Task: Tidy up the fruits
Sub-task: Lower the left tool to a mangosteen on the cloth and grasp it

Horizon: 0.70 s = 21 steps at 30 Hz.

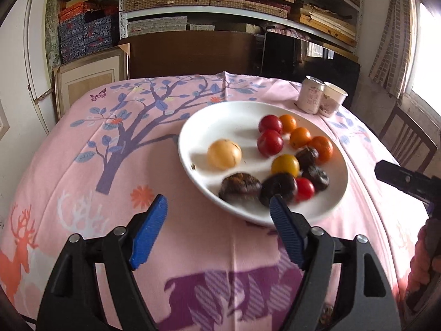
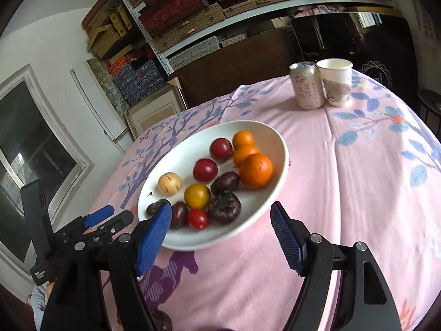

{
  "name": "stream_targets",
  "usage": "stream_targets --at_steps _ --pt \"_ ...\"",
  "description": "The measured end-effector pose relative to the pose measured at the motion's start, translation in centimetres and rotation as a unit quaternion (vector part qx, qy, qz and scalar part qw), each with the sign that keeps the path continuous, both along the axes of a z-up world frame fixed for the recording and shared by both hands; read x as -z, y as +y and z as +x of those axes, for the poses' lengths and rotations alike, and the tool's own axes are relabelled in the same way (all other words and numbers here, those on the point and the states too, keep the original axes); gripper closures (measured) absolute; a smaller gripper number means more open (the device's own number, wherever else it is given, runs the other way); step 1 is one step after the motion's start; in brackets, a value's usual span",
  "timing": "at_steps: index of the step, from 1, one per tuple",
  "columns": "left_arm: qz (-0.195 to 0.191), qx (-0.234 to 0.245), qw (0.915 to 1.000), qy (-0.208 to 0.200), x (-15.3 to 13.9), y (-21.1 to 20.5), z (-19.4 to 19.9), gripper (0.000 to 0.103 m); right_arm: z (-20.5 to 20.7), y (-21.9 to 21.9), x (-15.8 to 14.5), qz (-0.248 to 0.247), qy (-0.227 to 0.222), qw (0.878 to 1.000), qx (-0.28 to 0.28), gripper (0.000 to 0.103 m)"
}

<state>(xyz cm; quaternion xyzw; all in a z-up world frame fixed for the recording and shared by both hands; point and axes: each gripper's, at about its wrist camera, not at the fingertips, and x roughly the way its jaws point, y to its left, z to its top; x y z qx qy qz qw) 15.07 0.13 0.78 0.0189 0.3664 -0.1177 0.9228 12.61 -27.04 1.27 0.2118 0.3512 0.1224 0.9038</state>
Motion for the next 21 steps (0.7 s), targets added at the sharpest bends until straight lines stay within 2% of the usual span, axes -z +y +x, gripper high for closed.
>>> stream_targets --at_steps 3,7,13,18,21 --pt "0.007 0.032 0.9994 -0.011 0.2 -0.7 -3.7 0.027 -2.2 -1.6 0.4 0.024 -0.003 0.999 0.021 0.027" --pt "0.032 0.078 0.996 -0.03 0.6 -2.4 -7.8 0.019 -4.0 -2.8 0.6 0.035 -0.009 0.999 0.04 0.021" --pt "0.084 0.133 0.9868 -0.04 1.9 -5.1 -10.1 0.019 -4.0 -3.3 0.8 0.043 -0.003 0.998 0.041 0.02" --pt "0.092 0.151 0.9842 0.002 3.1 -5.7 -9.0 0.019 -3.9 -3.1 0.9 0.04 0.003 0.998 0.038 0.02" --pt "0.09 0.15 0.984 0.033 3.9 -5.6 -8.1 0.009 -3.9 -3.1 0.9 0.041 0.004 0.999 0.035 0.02"
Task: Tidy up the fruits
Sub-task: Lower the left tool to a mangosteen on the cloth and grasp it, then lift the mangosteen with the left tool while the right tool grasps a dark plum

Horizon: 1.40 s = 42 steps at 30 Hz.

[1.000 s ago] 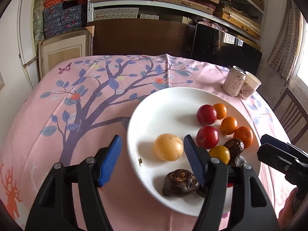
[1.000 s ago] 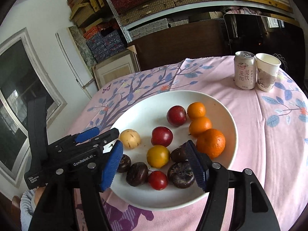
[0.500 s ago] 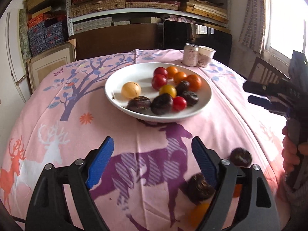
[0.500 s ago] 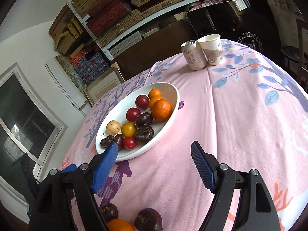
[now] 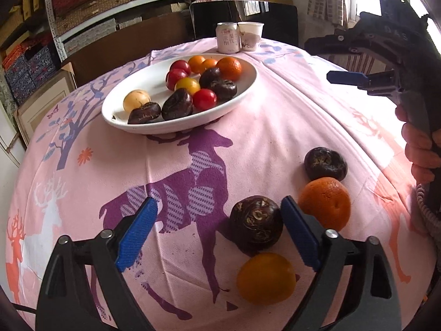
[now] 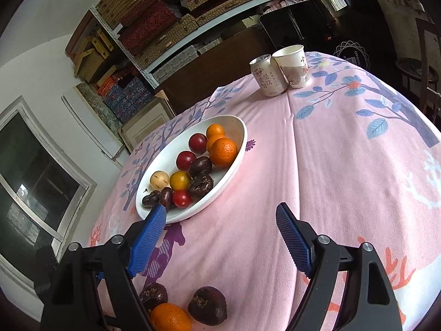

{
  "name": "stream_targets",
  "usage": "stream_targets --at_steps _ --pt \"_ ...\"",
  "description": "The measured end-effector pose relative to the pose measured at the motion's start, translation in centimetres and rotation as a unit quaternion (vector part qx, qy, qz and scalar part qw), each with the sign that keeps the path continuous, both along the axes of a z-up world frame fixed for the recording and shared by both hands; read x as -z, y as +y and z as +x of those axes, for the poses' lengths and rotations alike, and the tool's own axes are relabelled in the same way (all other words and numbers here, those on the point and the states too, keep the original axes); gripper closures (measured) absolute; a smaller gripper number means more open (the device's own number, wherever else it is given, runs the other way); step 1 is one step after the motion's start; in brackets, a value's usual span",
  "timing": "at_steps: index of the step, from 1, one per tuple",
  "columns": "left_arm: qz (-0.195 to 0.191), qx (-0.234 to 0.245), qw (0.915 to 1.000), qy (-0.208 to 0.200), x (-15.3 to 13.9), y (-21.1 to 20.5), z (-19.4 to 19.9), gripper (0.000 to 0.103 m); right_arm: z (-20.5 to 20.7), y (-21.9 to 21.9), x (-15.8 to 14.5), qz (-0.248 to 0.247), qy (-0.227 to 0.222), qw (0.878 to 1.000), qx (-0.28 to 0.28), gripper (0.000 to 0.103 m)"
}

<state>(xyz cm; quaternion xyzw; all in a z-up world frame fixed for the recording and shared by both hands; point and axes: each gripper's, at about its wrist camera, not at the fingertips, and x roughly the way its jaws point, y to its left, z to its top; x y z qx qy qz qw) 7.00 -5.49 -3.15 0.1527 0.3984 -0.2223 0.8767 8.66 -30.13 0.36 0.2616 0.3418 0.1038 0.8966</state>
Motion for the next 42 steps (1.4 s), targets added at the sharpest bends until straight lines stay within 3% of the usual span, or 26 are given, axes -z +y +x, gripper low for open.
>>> stream_targets --at_steps 4,8,11,14,21,33,35,42 --pt "0.003 -0.035 0.9993 0.008 0.0 1.2 1.2 0.008 -0.1 0.1 0.0 0.0 -0.001 1.0 0.0 0.02" --pt "0.015 -0.137 0.9903 -0.016 -0.5 4.7 3.2 0.008 0.0 0.0 -0.1 0.001 -0.001 1.0 0.0 0.02" --pt "-0.03 -0.174 0.9839 -0.024 -1.7 7.3 3.3 0.012 0.0 0.0 0.0 0.001 -0.001 1.0 -0.001 0.02" --pt "-0.051 -0.155 0.9859 -0.037 -2.5 7.3 2.3 0.012 -0.1 0.2 0.1 -0.001 0.002 1.0 -0.002 0.02" --pt "0.014 -0.111 0.9928 -0.043 -0.9 3.9 1.5 0.012 -0.1 0.5 0.3 -0.003 0.006 1.0 -0.004 0.02" --pt "0.003 -0.108 0.9942 0.003 0.8 4.4 2.7 0.047 -0.1 0.7 0.4 -0.004 0.01 1.0 -0.009 0.02" --pt "-0.005 -0.106 0.9943 0.005 0.8 4.5 2.9 0.06 -0.1 0.7 0.4 -0.005 0.01 1.0 -0.01 0.02" --pt "-0.01 -0.184 0.9828 0.003 0.6 7.6 5.0 0.061 -2.4 1.7 1.2 -0.034 0.014 0.999 -0.027 0.02"
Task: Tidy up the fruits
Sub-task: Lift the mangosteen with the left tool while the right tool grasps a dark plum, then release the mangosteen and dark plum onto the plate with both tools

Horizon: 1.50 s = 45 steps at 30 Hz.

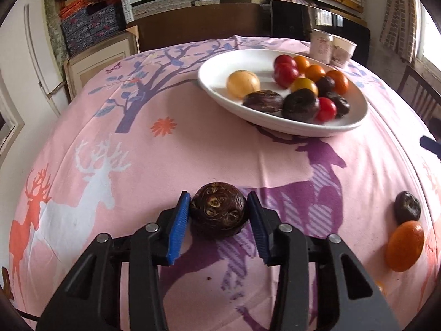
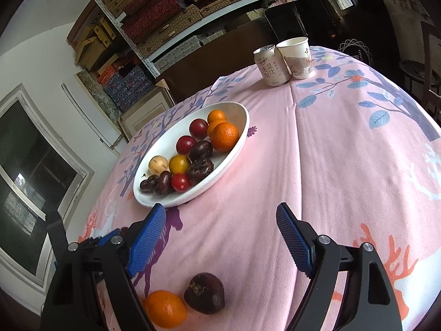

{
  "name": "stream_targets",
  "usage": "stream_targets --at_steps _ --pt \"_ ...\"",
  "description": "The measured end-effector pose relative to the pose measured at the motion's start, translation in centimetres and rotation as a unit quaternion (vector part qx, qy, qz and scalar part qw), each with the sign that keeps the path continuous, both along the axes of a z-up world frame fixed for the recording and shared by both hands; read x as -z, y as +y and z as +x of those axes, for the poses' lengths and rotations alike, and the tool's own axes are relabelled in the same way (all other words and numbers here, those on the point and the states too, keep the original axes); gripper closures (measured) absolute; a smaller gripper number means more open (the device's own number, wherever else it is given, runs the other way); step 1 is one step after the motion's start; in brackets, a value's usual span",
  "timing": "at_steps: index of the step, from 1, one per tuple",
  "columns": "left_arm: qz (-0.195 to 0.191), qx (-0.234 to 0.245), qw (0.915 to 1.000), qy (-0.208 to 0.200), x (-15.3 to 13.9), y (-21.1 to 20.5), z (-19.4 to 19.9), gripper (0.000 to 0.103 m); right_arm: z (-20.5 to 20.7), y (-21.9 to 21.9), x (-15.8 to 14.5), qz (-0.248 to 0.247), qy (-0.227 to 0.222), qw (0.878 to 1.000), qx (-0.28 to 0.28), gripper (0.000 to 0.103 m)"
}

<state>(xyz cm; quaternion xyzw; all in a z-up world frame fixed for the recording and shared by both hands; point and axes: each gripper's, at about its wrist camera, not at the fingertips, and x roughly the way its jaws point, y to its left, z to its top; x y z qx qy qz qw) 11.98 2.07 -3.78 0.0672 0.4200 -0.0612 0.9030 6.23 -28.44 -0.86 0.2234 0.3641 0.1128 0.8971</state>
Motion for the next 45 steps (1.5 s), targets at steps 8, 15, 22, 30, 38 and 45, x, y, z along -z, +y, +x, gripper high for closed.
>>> stream_targets --at_steps 8,15,22,30,38,45 --pt "0.007 0.0 1.0 0.0 0.0 -0.1 0.0 0.061 -5.4 3.2 1.1 -0.098 0.004 0.993 -0.061 0.021" --pt "0.005 -0.001 1.0 0.006 0.2 0.0 0.2 0.061 -6.1 4.9 2.1 -0.168 0.044 0.98 -0.094 0.032" --pt "0.002 -0.001 1.0 0.008 0.3 0.1 0.3 0.061 -3.6 8.3 2.2 -0.277 0.039 0.953 -0.114 0.04" --pt "-0.001 -0.002 1.0 0.01 0.4 0.2 0.3 0.06 -2.4 8.3 2.5 -0.246 0.038 0.961 -0.122 0.061" --pt "-0.012 0.003 0.9999 -0.006 -0.2 0.1 -0.3 0.061 -2.3 4.5 1.9 -0.149 0.032 0.985 -0.078 0.061" --pt "-0.052 0.017 0.9975 -0.045 -4.7 -0.5 1.1 0.061 -1.1 4.0 -0.7 -0.13 0.008 0.989 -0.066 0.061"
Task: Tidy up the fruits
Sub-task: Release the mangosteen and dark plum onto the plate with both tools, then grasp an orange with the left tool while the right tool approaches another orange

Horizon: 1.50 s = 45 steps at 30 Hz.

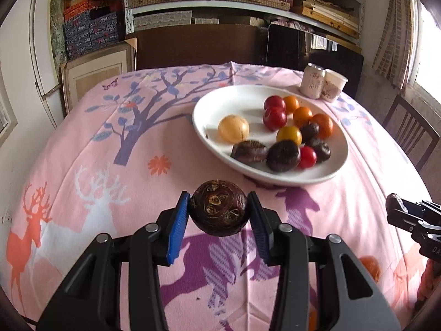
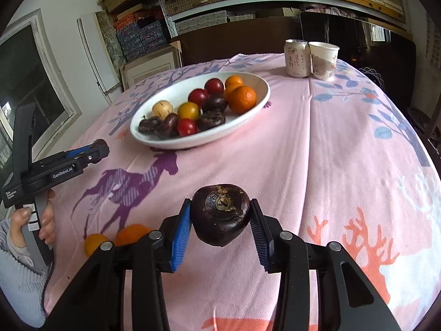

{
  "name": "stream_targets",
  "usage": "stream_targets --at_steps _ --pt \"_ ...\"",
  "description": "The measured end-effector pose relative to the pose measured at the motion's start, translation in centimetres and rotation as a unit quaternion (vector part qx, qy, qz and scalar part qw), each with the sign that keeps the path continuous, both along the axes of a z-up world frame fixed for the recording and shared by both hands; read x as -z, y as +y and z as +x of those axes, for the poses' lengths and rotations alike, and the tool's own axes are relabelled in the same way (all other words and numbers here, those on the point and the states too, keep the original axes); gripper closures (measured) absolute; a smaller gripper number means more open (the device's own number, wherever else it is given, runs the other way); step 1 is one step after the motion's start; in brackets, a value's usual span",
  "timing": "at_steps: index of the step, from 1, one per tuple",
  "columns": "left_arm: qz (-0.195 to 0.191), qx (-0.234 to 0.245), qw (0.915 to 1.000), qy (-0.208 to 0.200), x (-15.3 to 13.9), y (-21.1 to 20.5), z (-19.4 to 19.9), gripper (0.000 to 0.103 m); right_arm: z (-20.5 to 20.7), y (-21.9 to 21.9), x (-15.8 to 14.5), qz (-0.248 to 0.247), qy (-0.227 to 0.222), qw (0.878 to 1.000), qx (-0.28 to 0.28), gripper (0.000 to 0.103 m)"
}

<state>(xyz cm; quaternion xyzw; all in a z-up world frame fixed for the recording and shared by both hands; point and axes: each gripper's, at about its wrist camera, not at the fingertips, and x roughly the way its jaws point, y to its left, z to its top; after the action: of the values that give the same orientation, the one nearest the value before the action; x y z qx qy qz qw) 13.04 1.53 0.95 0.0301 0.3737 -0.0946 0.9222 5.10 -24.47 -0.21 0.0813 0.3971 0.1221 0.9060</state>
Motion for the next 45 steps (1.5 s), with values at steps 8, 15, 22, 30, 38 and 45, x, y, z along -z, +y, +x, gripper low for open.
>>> stream_targets --at_steps 8,15,22,30,38,45 --pt "-0.005 -0.005 1.0 -0.004 -2.7 -1.9 7.9 0.061 7.6 3.2 -5.2 0.012 -0.029 0.999 -0.02 0.061" --pt "-0.034 -0.015 0.9986 0.036 -0.4 -3.0 15.5 0.06 15.5 7.0 -3.6 0.006 -0.004 0.999 -0.043 0.06" --pt "-0.078 -0.01 0.9959 0.044 0.4 -1.9 16.7 0.045 17.4 8.7 -2.4 0.016 -0.013 0.997 -0.068 0.039" --pt "-0.032 -0.022 0.9991 0.015 -1.1 -1.3 13.6 0.043 14.9 5.1 -3.1 0.053 -0.013 0.998 -0.033 0.036" --pt "0.001 -0.005 1.0 0.005 0.0 -0.9 4.4 0.038 9.4 0.5 -2.0 0.09 -0.017 0.996 0.011 0.035" --pt "-0.005 0.046 0.9985 -0.03 0.8 -1.0 -6.6 0.025 4.2 -2.5 -0.6 0.12 -0.028 0.991 0.044 0.025"
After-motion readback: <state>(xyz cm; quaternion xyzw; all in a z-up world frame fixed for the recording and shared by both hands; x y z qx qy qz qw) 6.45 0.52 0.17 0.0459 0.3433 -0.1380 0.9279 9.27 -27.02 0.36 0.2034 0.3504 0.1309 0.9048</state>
